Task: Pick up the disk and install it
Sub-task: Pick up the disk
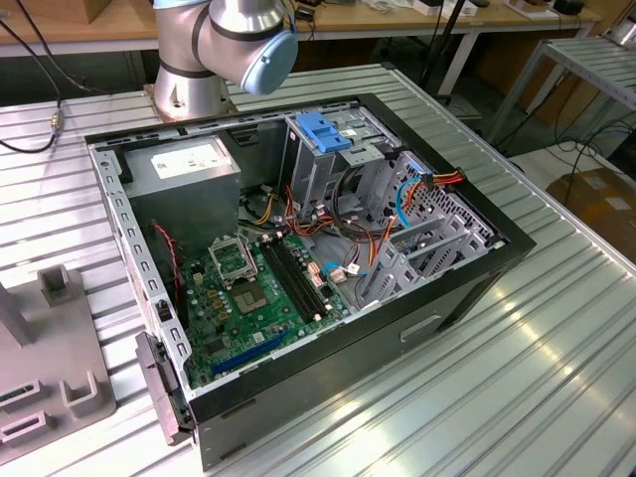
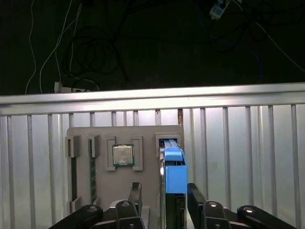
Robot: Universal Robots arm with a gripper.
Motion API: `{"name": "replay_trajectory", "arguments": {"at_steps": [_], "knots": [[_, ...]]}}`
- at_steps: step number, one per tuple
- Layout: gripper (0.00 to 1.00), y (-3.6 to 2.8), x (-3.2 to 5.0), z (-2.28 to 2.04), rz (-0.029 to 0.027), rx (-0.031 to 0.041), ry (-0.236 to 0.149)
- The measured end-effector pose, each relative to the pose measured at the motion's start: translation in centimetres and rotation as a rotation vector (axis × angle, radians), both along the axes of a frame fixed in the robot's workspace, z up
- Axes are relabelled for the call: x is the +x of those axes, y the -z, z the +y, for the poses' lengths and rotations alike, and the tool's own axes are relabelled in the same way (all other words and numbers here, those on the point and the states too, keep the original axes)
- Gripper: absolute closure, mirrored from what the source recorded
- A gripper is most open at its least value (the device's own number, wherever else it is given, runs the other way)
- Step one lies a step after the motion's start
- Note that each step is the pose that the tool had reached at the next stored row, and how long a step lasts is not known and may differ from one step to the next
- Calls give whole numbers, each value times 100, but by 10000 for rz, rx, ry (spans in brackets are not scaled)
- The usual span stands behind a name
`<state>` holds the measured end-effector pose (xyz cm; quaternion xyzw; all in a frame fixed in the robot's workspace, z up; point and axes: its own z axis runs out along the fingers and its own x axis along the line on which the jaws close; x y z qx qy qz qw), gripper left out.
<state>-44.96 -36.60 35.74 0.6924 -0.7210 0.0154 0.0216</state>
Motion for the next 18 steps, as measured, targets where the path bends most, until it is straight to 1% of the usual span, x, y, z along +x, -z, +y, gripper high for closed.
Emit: {"name": "replay_trajectory", "arguments": {"at_steps": [1,2,3,4,8,10,14,15,18], "knots": [[51,11,0,5,-39,-9,-29],[45,19,0,8,-68,-15,-51],[45,30,0,11,-99,-21,-71],[45,43,0,11,-113,-20,-89],[45,105,-2,11,-139,-22,-124],[45,118,-8,12,-176,-23,-134],[45,134,-28,12,-271,-22,-163],[45,140,-54,12,-325,-22,-182],[45,145,-57,11,-328,-23,-184]]}}
